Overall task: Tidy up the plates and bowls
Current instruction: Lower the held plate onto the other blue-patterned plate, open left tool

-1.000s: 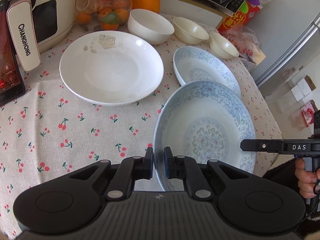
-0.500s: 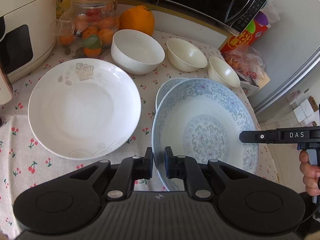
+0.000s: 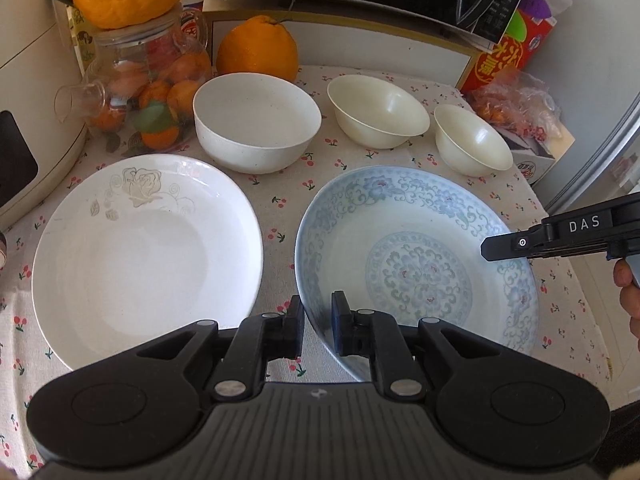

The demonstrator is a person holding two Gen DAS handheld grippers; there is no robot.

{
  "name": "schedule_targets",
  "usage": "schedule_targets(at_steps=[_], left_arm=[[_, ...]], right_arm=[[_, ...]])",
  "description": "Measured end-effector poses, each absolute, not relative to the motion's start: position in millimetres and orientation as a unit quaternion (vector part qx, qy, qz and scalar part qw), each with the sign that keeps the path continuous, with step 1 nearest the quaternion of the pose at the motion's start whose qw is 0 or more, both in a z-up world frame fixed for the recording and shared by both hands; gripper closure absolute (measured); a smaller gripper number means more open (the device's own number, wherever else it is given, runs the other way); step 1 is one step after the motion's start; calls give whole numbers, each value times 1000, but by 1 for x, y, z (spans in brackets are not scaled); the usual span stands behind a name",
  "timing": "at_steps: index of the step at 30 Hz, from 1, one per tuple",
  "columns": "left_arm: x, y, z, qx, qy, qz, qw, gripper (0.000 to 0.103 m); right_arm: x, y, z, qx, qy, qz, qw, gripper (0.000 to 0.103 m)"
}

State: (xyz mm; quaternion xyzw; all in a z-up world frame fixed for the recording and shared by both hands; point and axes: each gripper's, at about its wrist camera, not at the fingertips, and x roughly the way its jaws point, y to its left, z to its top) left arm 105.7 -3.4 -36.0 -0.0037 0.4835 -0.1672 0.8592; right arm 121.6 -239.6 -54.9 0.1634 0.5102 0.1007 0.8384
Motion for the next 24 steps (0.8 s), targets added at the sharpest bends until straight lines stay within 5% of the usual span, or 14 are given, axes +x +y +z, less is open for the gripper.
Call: schedule_targets(at_steps=[24], left_arm=[[93, -44, -45, 154, 421, -128, 885, 90]], right_arm=[[119, -217, -50, 32, 473, 70, 878, 89]])
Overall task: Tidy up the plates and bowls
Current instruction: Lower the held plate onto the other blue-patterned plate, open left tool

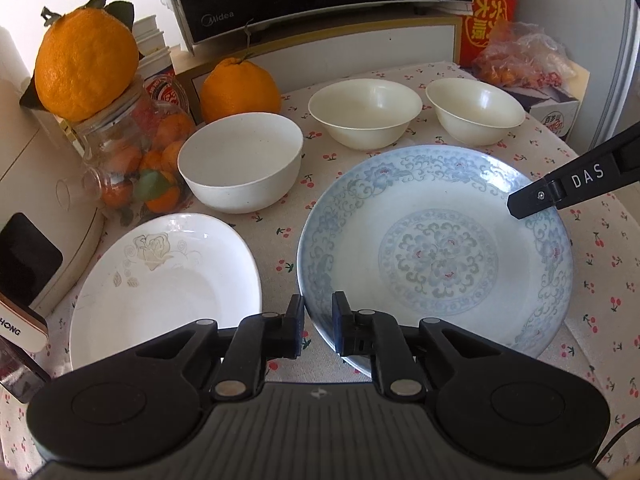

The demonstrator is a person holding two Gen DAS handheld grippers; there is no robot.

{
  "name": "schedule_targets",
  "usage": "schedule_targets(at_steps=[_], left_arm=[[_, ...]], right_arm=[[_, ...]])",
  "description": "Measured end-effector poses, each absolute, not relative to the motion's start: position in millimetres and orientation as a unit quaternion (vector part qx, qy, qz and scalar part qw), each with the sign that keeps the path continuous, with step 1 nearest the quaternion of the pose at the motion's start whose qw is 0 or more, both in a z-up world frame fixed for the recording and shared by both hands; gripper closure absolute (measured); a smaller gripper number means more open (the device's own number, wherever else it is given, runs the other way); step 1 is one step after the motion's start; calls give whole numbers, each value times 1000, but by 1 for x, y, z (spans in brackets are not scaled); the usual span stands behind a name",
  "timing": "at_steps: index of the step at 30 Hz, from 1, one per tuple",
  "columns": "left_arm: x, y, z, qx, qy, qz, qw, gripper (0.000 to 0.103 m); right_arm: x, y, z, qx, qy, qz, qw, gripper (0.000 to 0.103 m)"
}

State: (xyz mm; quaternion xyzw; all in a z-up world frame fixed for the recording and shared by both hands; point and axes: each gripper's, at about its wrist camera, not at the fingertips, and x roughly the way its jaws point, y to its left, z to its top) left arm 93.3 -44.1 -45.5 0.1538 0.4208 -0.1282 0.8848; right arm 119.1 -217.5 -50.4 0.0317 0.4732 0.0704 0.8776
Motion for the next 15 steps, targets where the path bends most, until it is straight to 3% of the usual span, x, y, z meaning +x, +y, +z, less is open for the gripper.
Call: schedule_targets(at_steps=[8, 13, 15], left_arm=[[95, -42, -44, 147, 419, -129, 887, 90], [95, -39, -44, 122, 432, -139, 883, 79], [95, -38, -43, 115, 436, -142, 881, 79]], right_arm=[[118, -214, -53, 16, 472, 66, 879, 89], [121, -213, -56, 21, 474, 62, 878, 86], [122, -213, -57, 24, 477, 61, 877, 85]])
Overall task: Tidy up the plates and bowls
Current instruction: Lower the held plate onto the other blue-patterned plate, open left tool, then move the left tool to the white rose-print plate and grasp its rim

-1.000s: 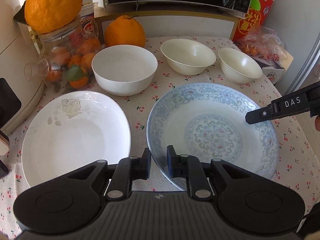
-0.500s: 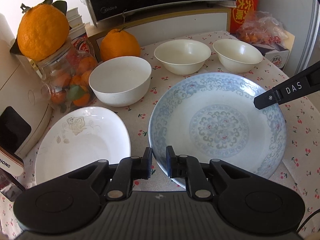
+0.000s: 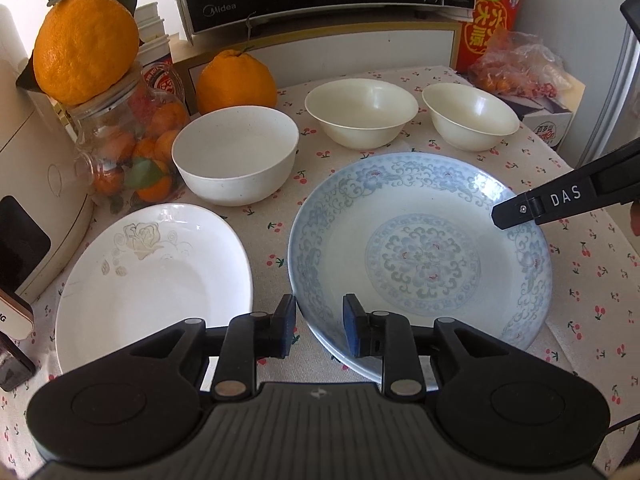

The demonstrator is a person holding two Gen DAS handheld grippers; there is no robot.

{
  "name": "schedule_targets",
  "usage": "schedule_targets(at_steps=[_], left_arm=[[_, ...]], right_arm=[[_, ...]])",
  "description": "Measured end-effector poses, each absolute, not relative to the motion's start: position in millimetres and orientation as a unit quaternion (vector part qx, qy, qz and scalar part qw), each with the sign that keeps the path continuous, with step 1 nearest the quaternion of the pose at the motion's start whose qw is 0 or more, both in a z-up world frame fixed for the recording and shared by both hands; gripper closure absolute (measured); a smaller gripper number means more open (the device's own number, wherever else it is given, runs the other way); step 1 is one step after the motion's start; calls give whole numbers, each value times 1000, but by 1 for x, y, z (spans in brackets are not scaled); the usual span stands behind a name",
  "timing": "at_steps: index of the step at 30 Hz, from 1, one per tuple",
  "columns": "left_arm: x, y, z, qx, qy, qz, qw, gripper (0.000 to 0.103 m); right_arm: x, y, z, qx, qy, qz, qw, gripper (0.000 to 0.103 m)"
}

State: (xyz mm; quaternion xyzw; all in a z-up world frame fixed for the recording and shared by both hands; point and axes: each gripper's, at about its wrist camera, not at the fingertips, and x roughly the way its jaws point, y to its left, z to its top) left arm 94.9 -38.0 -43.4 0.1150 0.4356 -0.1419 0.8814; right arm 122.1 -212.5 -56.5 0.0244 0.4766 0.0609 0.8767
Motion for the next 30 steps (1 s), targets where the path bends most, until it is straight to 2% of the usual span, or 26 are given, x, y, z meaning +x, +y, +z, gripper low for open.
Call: schedule_targets(at_steps=[2, 5, 8, 10, 14, 16, 19, 23, 25, 26, 27, 30], left_arm=[[94, -38, -43, 114, 435, -144, 882, 78], [93, -36, -41, 111, 435, -147, 881, 71], [93, -33, -39, 104, 437, -151, 880, 61], [92, -29, -36, 96, 435, -154, 882, 48], [91, -24, -31, 83, 430, -164, 884, 36], [91, -21, -28, 77, 428, -166, 885, 27], [91, -17, -26, 70, 428, -167, 886, 20], [92, -11, -24, 57, 431, -167, 885, 18], [93, -7, -23, 47, 433, -166, 885, 19], [93, -6, -23, 44, 433, -165, 885, 19], [93, -4, -22, 41, 433, -165, 885, 19], [94, -1, -21, 35, 432, -163, 886, 20]], right_arm=[[122, -212, -57, 26, 476, 63, 877, 81], [121, -210, -57, 22, 475, 63, 877, 76], [122, -209, -58, 23, 476, 62, 877, 68], [122, -210, -57, 26, 474, 61, 878, 63], [120, -216, -50, 38, 460, 58, 885, 53], [120, -219, -46, 48, 453, 56, 888, 52], [120, -224, -40, 67, 447, 57, 890, 52], [118, -228, -35, 96, 439, 63, 891, 53], [119, -229, -35, 106, 440, 62, 890, 65], [120, -229, -36, 108, 443, 58, 888, 77], [121, -229, -38, 107, 447, 52, 886, 84], [123, -230, -44, 103, 455, 31, 884, 94]])
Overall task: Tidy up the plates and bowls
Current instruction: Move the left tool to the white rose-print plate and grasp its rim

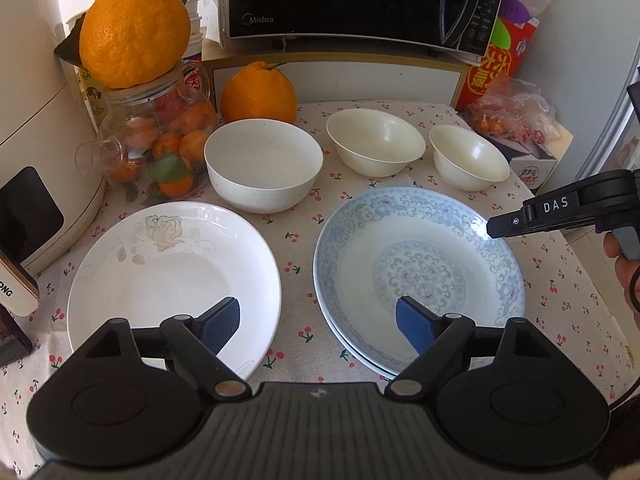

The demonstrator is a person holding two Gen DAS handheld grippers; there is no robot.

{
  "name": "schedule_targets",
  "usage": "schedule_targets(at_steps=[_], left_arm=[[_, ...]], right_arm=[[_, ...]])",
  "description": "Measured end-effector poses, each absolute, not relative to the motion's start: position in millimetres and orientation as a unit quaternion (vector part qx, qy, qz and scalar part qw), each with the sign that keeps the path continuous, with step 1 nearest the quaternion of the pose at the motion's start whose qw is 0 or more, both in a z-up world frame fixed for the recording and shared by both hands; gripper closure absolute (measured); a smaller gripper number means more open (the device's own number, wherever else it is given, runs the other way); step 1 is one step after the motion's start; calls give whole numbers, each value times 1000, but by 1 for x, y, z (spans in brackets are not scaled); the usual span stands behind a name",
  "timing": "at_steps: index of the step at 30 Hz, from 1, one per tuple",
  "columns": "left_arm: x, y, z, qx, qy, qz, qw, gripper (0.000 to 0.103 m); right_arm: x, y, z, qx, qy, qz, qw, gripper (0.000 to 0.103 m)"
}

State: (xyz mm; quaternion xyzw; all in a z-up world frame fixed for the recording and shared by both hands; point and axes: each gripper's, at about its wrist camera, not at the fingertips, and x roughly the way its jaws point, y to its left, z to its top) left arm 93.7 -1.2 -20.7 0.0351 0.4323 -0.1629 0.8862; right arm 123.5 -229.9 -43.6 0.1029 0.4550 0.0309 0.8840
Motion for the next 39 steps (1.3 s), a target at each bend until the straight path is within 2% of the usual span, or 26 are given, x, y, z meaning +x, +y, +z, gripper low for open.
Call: schedule_targets(at_steps=[4, 14, 19, 21, 25, 30, 33, 39], left_arm=[[94, 2, -19, 30, 432, -162, 887, 21], [96, 15, -13, 12, 433, -157, 888, 21], [100, 30, -8, 3, 435, -144, 889, 15], [104, 37, -7, 0, 437, -136, 889, 13], [109, 56, -6, -18, 445, -114, 888, 11], [112, 80, -7, -43, 453, -93, 886, 6], [112, 91, -10, -46, 459, -77, 884, 4], [114, 106, -19, -56, 477, -56, 875, 2]], right_arm=[[124, -231, -46, 101, 455, 26, 884, 102], [126, -218, -49, 60, 453, 24, 889, 101], [124, -213, -34, 77, 430, 45, 898, 87], [123, -210, -31, 90, 424, 58, 899, 73], [125, -195, -29, 103, 424, 100, 894, 66], [126, -171, -23, 111, 409, 155, 892, 36], [129, -155, -20, 112, 403, 186, 889, 29], [140, -123, -19, 98, 402, 231, 880, 26]])
